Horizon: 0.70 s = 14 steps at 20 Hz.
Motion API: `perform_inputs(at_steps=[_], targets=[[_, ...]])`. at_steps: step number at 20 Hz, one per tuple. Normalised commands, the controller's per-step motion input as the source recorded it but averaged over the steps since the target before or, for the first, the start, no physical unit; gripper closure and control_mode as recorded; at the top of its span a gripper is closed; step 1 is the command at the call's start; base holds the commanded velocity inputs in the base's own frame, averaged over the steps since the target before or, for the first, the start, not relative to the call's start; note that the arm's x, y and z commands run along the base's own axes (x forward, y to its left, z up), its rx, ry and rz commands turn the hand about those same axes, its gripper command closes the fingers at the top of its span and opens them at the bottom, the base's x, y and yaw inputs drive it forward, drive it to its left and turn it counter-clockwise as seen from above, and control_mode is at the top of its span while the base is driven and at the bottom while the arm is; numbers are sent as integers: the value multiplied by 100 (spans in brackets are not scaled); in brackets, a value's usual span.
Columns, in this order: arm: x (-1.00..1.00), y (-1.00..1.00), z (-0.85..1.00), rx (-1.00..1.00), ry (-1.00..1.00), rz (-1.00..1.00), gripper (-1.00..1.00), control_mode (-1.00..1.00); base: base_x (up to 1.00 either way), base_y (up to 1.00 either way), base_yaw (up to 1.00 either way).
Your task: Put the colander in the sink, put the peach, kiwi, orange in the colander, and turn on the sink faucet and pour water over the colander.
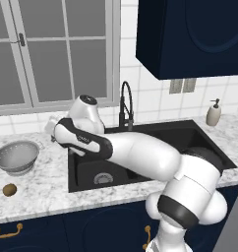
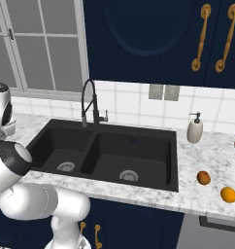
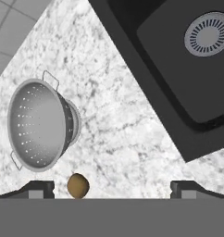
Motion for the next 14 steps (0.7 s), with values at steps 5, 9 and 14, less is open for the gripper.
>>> perform_inputs(at_steps=[5,9,14], targets=[[7,48,-15,0,1,0,-100,-100,0,0,0],[17,43,-11,0,0,0,-100,-100,0,0,0],[24,33,-25,0,2,-2,-100,-100,0,0,0]])
